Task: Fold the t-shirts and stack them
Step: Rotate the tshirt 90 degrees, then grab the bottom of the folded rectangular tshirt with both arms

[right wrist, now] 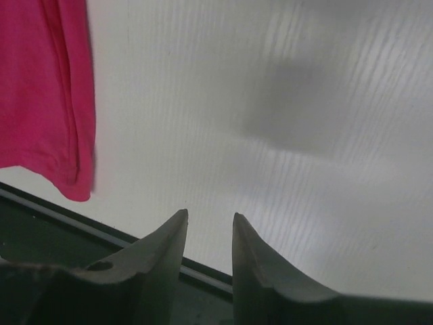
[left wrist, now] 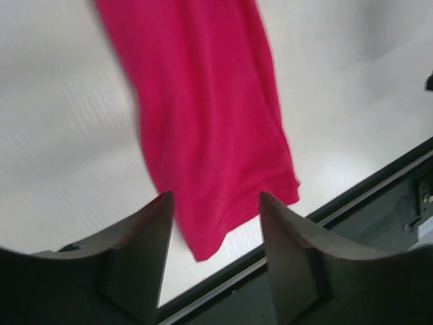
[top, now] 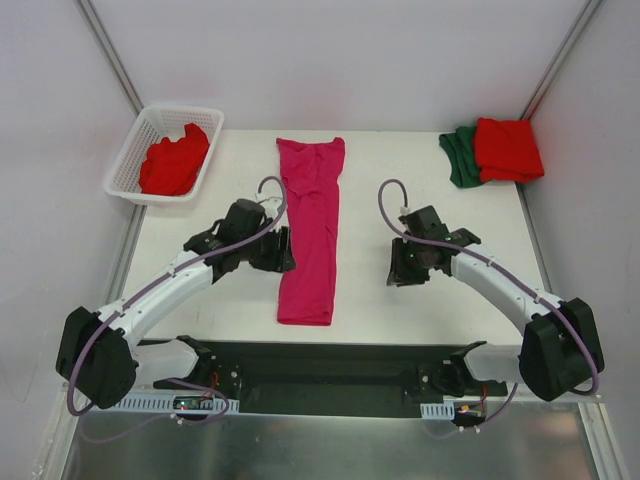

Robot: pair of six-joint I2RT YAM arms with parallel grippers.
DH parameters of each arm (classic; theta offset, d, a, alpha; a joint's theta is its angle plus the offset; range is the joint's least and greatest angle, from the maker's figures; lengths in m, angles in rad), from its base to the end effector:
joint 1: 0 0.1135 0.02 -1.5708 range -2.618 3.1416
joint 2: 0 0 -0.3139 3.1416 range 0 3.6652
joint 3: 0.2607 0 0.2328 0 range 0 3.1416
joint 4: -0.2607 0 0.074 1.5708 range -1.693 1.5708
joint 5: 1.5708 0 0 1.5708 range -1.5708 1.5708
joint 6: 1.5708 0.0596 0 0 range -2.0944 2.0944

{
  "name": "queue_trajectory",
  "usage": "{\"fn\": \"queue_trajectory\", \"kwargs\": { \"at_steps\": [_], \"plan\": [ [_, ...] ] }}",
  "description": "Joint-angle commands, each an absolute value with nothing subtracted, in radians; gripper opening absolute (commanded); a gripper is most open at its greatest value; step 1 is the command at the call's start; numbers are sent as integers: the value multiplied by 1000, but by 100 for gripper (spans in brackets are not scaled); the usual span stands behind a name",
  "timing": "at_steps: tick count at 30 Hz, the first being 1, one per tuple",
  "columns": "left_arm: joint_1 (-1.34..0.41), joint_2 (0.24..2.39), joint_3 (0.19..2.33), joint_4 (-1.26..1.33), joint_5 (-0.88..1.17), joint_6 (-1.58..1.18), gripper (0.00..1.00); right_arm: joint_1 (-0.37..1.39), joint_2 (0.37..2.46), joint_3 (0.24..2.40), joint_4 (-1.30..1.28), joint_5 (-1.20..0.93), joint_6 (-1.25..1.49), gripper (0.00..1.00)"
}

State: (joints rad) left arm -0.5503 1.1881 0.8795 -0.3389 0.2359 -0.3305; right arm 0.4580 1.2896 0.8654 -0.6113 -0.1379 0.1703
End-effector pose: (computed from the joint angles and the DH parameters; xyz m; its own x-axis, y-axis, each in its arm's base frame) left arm 0.1978 -0.1377 0.3140 -0.7029 0.0611 -0.7087 0.4644 0.7941 -0.3922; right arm 0.2031 0.1092 0.2628 -0.8452 -0.2295 -0.4827 -0.3628 0.9095 0.2030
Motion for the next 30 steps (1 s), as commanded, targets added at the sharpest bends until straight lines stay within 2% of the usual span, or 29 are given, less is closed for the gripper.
{"fn": "queue_trajectory", "kwargs": {
  "at_steps": [1,3,6,8,13,16,30],
  "plan": [
    [-549,1057,781,-313,247,-460,67,529,1218,824,-539,-117,273,41],
    [-546,1008,758,-313,244,-468,84,548,1209,798,-523,-112,299,52],
    [-543,982,715,-313,265,-486,98,581,1204,773,-494,-107,322,60],
    [-545,967,672,-308,272,-509,96,607,1203,746,-463,-109,350,63],
    [-545,933,532,-239,268,-561,74,663,1226,692,-349,-130,420,67],
    [-543,928,456,-183,267,-590,66,695,1247,667,-276,-150,468,69],
    [-549,925,298,-74,255,-635,70,877,1356,696,-158,-150,633,70]
  ]
}}
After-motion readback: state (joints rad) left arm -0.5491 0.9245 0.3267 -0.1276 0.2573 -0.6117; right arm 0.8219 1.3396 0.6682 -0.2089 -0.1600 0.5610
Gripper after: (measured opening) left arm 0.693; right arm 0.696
